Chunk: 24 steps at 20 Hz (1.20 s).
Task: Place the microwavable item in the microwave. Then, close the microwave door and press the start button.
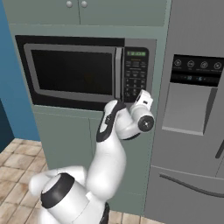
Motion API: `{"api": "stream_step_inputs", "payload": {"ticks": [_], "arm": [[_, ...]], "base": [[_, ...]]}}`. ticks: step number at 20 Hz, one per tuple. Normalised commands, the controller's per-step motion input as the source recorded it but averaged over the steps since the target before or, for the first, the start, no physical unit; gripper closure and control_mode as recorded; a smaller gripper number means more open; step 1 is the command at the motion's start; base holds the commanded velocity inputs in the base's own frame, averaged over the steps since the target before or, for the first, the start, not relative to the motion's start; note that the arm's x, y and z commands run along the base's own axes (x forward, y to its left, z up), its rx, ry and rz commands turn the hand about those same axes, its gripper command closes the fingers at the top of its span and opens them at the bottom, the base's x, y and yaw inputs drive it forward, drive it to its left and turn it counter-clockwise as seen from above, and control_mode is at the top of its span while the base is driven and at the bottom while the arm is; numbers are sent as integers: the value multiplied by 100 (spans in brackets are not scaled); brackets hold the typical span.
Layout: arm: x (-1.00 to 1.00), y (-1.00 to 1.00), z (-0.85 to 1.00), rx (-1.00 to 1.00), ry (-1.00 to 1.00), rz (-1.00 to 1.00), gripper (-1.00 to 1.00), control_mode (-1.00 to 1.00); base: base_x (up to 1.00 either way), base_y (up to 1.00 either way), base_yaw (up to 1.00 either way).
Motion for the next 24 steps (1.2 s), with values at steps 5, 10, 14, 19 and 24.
{"api": "stream_step_inputs", "payload": {"ticks": [5,10,14,19,24], "arm": [[38,-1,0,1,0,1,-100,-100],[33,-8,-7,1,0,0,-100,-100],[24,-8,-12,0,0,0,-100,-100],[21,-8,-17,0,0,0,-100,-100],[27,-2,-22,0,0,0,-100,-100]], "base": [[0,0,0],[0,0,0],[0,0,0],[0,0,0],[0,0,0]]}}
